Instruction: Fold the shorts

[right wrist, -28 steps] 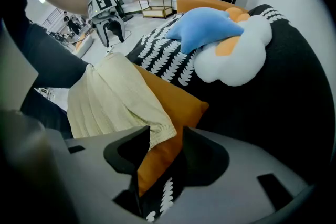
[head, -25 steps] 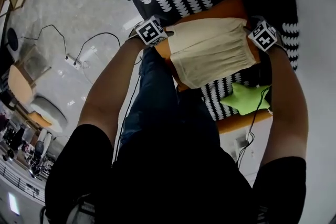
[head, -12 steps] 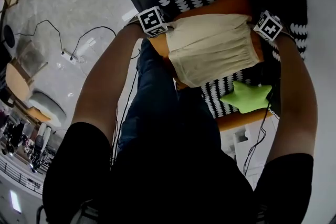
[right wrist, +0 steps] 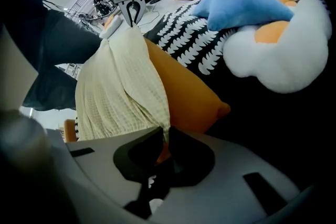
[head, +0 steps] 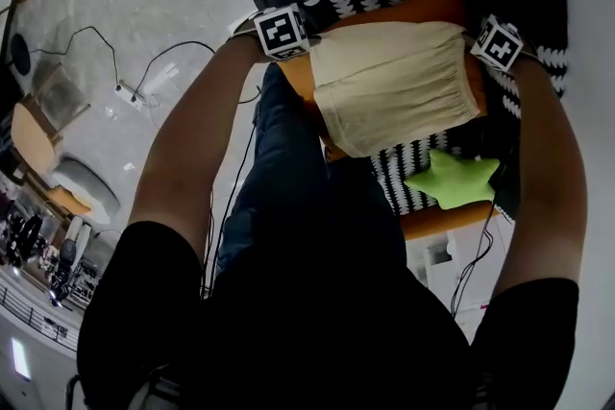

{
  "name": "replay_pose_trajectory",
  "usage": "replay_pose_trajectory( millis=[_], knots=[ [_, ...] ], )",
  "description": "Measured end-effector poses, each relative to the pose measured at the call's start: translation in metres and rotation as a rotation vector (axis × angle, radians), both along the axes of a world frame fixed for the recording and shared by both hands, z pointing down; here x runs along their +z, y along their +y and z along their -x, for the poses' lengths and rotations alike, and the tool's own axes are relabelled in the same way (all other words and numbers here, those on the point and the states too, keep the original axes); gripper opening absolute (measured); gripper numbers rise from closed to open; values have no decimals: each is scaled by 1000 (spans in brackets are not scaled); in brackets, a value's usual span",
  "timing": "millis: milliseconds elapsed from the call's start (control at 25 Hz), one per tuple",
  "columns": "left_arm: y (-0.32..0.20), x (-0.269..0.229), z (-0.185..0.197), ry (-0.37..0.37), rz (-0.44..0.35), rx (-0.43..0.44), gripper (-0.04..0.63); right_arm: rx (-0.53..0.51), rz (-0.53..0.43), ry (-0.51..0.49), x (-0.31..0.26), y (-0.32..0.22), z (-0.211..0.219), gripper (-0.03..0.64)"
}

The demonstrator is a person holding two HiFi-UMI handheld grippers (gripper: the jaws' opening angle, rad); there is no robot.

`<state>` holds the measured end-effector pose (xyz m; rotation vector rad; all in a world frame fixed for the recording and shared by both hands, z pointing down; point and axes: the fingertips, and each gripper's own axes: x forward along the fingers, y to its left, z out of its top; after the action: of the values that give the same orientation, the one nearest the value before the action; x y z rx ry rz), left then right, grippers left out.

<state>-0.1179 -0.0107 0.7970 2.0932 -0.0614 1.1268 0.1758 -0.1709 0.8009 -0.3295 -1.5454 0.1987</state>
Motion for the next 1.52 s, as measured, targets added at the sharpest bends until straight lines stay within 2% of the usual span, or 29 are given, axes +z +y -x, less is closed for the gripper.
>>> replay_pose_trajectory(
  millis=[200, 520, 760, 920, 1080, 1520],
  knots=[
    [-13, -12, 18, -19, -32, -40, 32, -21, -66, -43, -16, -24, 24, 34],
    [-35, -38, 41, -70, -122, -121, 31, -46, -232, -108, -42, -58, 40, 32],
    [-30, -77, 45, -93, -178, -76, 29, -48, -304, -168, -73, -58, 47, 32],
    [-8, -100, 32, -72, -166, -60, 28, -3, -330, -199, -86, -45, 36, 34],
    [17, -115, 14, -41, -142, -87, 29, 31, -342, -229, -90, -28, 24, 34],
    [83, -153, -58, 27, -115, -53, 29, 44, -366, -217, -106, 18, -31, 34]
  ],
)
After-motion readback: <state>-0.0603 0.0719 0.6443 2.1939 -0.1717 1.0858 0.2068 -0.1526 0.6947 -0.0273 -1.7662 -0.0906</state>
